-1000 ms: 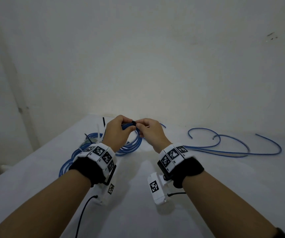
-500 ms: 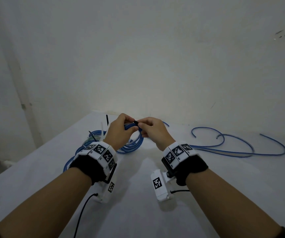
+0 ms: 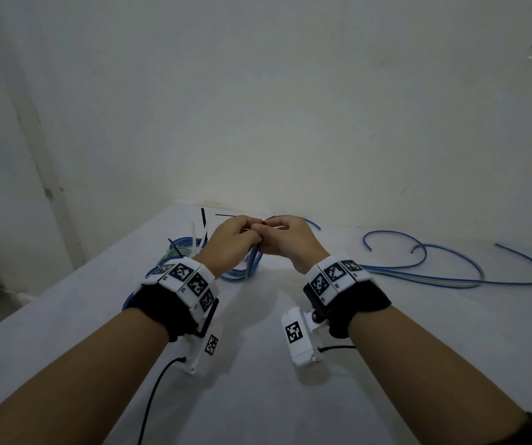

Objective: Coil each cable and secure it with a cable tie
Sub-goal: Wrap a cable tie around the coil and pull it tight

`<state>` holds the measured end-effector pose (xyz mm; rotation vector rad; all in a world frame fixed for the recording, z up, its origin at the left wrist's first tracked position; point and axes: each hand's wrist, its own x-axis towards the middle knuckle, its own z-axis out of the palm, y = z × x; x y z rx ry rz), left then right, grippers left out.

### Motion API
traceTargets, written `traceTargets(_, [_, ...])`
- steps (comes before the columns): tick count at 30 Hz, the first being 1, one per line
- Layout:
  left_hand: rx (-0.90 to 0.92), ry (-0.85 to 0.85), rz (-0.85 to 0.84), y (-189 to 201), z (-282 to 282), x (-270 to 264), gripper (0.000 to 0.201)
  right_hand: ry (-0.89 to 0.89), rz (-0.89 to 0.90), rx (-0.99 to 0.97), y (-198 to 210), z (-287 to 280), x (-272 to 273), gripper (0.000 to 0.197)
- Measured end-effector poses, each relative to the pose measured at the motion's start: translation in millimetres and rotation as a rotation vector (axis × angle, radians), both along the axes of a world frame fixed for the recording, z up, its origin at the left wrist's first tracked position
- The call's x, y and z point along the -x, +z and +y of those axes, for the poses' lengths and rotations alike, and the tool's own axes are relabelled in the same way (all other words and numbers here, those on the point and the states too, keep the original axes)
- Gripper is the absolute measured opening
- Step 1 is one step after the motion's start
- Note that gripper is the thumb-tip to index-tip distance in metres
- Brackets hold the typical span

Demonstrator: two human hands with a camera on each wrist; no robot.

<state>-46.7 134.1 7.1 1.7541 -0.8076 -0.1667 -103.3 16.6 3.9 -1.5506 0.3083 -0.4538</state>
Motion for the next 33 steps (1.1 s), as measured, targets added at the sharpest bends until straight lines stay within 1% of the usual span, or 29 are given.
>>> traceTargets(2, [0.001,-0.020,0.016,1.3,2.2,1.8,0.030,0.011,0.006,-0.058,-1.0,-0.1,-1.0,0.037])
traceTargets(4, [-0.020,-0.031,-0.002,0.8,4.1,2.2,0.031,0.031,0.006,-0.096,-1.4,-0.4,-2.0,0.037])
traceTargets(9, [-0.097,-0.002,-0.008,-2.9,4.5,-9.6,0.031,0.029,0.041,-0.120,-3.9,-6.2,-7.7,0.028])
traceTargets(10, [-0.134,0.025,-0.069,-3.3,5.1,-13.1,0.031,0.037,0.043,-0.141,-4.9,-8.1,-8.8,0.024])
traceTargets(12, [-0.241,0.120,-0.251,-4.2,7.4,-20.8,0.030,0.063,0.033,-0.211,-6.5,-11.1,-9.9,0.016])
traceTargets(13, [-0.288,0.157,-0.306,-4.8,8.9,-24.7,0.030,0.080,0.027,-0.246,-7.6,-11.4,-10.0,0.015])
traceTargets(15, [-0.393,0.183,-0.340,-7.5,11.1,-31.4,0.031,0.099,0.041,-0.294,-12.3,-9.1,-12.7,0.014])
traceTargets(18, [-0.581,0.195,-0.373,-12.2,11.7,-38.7,0.031,0.067,0.114,-0.329,-24.1,-3.6,-21.4,0.015])
traceTargets(20, [-0.669,0.191,-0.372,-15.3,12.1,-42.8,0.033,0.043,0.152,-0.317,-31.7,-0.6,-28.3,0.016])
traceTargets(22, [-0.714,0.195,-0.340,-17.6,13.3,-46.3,0.036,0.027,0.178,-0.270,-37.4,1.6,-34.6,0.017])
traceTargets(24, [-0.711,0.217,-0.316,-18.1,15.2,-48.4,0.038,0.009,0.223,-0.185,-42.6,2.4,-41.0,0.019])
traceTargets(26, [-0.641,0.258,-0.296,-17.8,17.2,-50.3,0.037,-0.016,0.280,-0.061,-45.9,0.9,-46.4,0.022])
traceTargets(28, [-0.508,0.318,-0.278,-15.7,17.9,-51.5,0.033,-0.037,0.313,0.050,-46.2,-2.7,-48.0,0.021])
traceTargets(30, [-0.345,0.357,-0.278,-11.3,14.7,-50.4,0.028,-0.029,0.343,0.128,-43.1,-9.9,-44.5,0.014])
traceTargets(31, [-0.284,0.361,-0.302,-8.2,11.1,-48.5,0.026,-0.021,0.357,0.151,-40.3,-15.1,-41.4,0.013])
traceTargets(33, [-0.227,0.343,-0.383,-2.7,-0.4,-42.1,0.023,-0.025,0.382,0.198,-34.4,-29.0,-33.2,0.013])
